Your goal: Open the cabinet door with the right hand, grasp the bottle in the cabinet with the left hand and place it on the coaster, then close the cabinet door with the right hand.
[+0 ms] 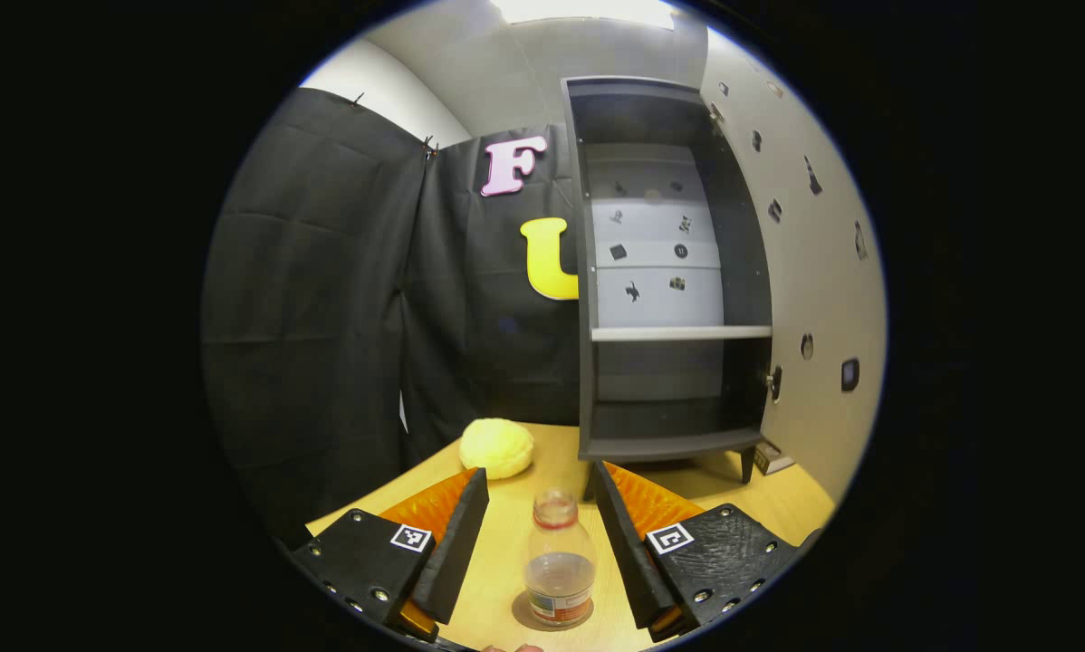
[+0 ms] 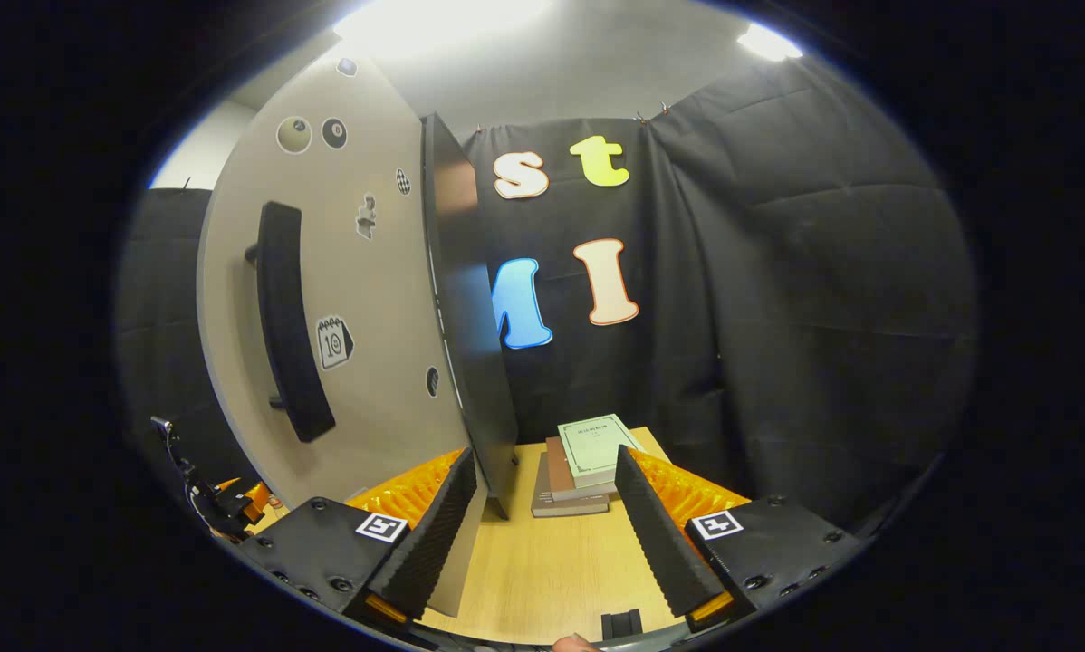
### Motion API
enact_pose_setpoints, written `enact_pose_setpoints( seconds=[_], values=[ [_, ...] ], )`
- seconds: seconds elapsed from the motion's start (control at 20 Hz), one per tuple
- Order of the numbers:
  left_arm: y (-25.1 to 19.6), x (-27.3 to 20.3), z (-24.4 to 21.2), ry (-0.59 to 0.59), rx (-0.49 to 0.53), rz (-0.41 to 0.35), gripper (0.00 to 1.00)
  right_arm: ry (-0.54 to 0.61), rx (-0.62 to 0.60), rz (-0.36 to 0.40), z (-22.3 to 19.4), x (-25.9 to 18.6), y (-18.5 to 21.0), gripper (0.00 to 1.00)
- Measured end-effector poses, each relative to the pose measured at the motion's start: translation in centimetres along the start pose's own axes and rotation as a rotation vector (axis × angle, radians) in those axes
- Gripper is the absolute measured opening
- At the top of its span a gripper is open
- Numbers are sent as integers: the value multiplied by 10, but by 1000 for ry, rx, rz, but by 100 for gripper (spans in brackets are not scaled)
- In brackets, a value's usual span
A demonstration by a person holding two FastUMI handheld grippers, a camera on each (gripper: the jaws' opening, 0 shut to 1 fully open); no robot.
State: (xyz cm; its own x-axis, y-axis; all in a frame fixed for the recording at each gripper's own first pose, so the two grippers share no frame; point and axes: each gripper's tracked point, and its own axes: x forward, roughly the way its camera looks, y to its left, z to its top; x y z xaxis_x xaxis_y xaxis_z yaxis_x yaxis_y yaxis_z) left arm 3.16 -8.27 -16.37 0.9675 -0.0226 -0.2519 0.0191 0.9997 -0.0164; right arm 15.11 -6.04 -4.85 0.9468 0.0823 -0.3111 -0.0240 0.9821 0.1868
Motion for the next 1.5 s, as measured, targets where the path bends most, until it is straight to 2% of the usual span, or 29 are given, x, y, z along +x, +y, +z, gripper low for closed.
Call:
enact_pose_setpoints(
  seconds=[0.2,0.55,0.65,0.7,0.75,0.85,1.2,1.25,1.3,1.35,1.45,1.5],
  values=[
    [15,-22,57,-36,18,25,68,-32,-15,31,26,-1,13,98],
    [50,-30,110,-45,30,19,68,-48,-45,69,42,8,58,98],
    [65,-22,120,-54,24,16,68,-55,-96,45,47,5,67,100],
    [73,-19,123,-61,18,14,68,-60,-134,30,50,3,71,92],
    [80,-16,128,-71,11,10,68,-69,-165,14,51,3,75,92],
    [92,-7,130,-79,4,-1,68,-69,-183,-12,47,1,85,92],
    [123,13,111,-50,-10,-46,68,-56,-156,-6,37,3,137,92],
    [127,14,108,-47,-13,-53,68,-54,-161,-3,35,5,144,85],
    [130,15,108,-47,-15,-60,68,-55,-164,0,34,7,151,85],
    [134,14,107,-50,-17,-66,68,-56,-165,1,33,9,158,92],
    [145,15,106,-53,-16,-70,68,-65,-161,-5,33,13,168,92],
    [151,16,105,-52,-17,-71,68,-68,-157,-7,34,15,175,85]
  ],
)
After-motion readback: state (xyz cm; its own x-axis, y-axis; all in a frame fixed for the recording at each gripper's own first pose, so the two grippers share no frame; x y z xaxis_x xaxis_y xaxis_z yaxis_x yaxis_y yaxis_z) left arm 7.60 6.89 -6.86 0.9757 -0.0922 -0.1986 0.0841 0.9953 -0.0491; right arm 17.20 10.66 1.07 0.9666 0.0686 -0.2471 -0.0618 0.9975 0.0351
